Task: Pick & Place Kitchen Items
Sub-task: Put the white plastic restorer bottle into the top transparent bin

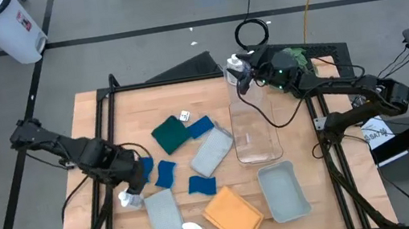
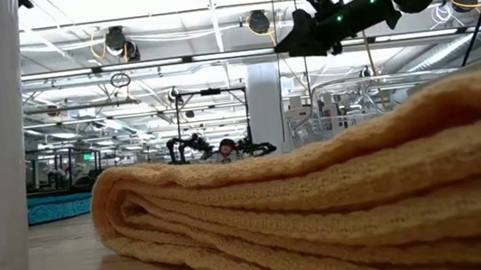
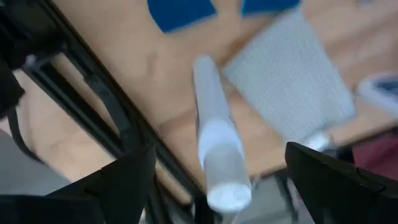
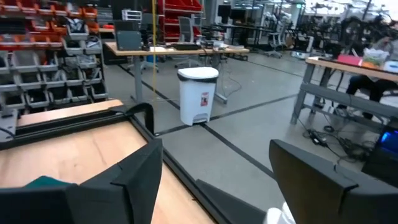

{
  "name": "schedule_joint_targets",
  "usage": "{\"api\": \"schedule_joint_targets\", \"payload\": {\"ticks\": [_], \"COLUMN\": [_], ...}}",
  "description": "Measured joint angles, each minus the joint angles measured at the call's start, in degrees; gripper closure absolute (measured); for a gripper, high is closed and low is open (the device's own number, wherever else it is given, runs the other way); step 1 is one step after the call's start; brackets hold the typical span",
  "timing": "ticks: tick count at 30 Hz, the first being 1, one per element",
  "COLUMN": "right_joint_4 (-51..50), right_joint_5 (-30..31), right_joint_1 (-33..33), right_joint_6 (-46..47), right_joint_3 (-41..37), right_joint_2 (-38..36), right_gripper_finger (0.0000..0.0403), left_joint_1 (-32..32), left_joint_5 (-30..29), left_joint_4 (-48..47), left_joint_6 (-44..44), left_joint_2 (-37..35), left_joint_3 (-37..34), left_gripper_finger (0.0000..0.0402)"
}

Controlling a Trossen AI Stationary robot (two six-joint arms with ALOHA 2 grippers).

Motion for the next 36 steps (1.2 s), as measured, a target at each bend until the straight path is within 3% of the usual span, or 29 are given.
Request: {"api": "schedule_joint_targets", "payload": {"ticks": [5,13,22,29,32,36], "right_joint_4": [1.17,1.76,3.18,4.07,4.78,5.4], "right_joint_5": [0.0,0.0,0.02,0.02,0.02,0.02], "right_joint_1": [1.14,1.66,1.66,1.66,1.66,1.66], "right_joint_6": [-0.03,-0.96,-1.0,-1.18,-1.22,-1.25], "right_joint_3": [0.0,0.0,0.0,0.0,0.0,0.0], "right_joint_2": [0.0,0.0,0.0,0.0,0.0,0.0], "right_gripper_finger": [0.0137,0.0138,0.0138,0.0138,0.0138,0.0138], "left_joint_1": [-6.72,-13.95,-15.81,-15.81,-16.08,-16.14], "left_joint_5": [-1.7,-10.71,-12.49,-10.23,-10.27,-10.16], "left_joint_4": [1.24,4.12,4.55,5.0,5.32,5.38], "left_joint_6": [-10.32,-15.71,-17.36,-18.44,-19.54,-21.96], "left_joint_2": [-0.49,2.6,7.54,9.23,9.22,9.22], "left_joint_3": [-0.02,-0.02,-0.02,-0.02,-0.02,-0.02], "left_gripper_finger": [0.0039,0.0039,0.0039,0.0041,0.0062,0.0123]}}
